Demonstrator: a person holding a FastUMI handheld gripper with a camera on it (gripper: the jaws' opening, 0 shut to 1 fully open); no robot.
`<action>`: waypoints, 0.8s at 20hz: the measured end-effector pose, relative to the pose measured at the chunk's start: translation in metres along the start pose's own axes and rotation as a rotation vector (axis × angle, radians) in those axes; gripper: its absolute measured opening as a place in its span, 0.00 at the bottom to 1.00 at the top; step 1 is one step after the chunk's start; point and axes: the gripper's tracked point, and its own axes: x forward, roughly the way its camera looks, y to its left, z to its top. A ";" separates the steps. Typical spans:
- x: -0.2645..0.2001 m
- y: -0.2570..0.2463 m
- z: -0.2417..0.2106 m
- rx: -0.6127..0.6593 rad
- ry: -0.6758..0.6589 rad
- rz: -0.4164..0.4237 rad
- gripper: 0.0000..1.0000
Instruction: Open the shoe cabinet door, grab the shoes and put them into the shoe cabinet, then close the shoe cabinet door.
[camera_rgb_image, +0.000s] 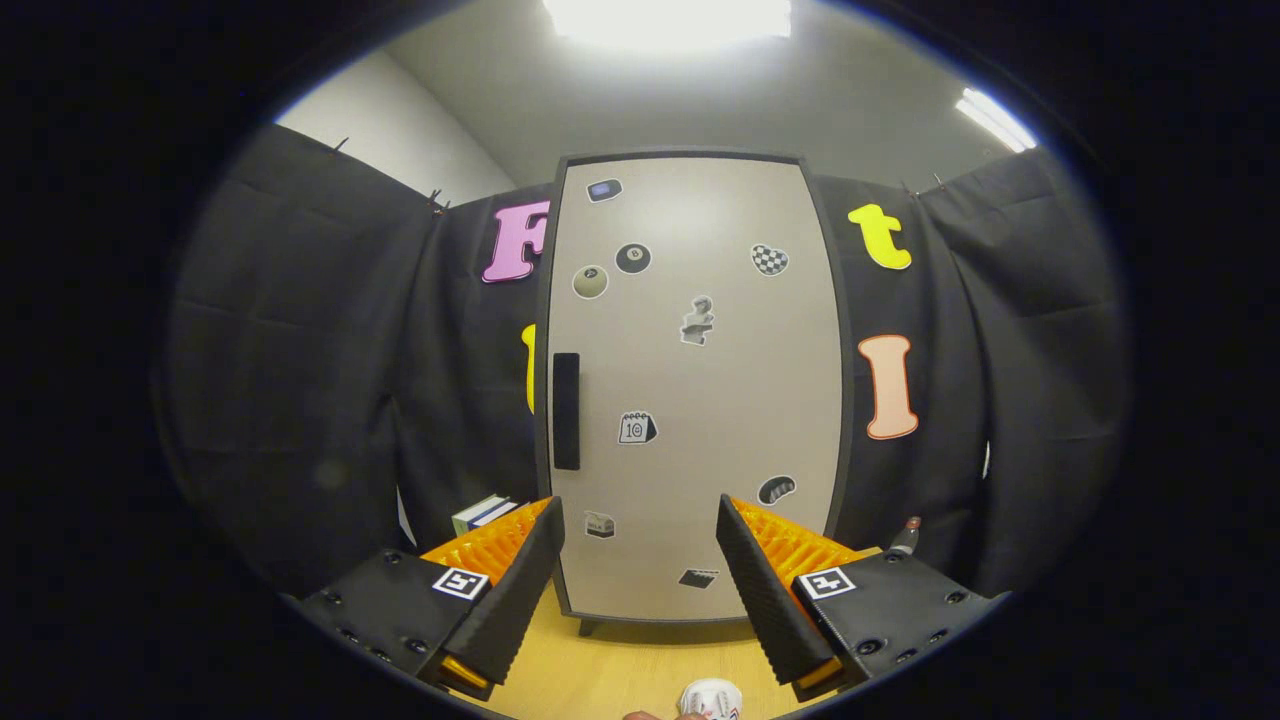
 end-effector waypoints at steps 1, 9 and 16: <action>0.007 0.004 0.004 0.006 0.000 0.003 0.97; 0.088 0.045 0.025 -0.066 -0.009 0.059 0.97; 0.165 0.063 0.034 -0.043 -0.016 0.039 0.97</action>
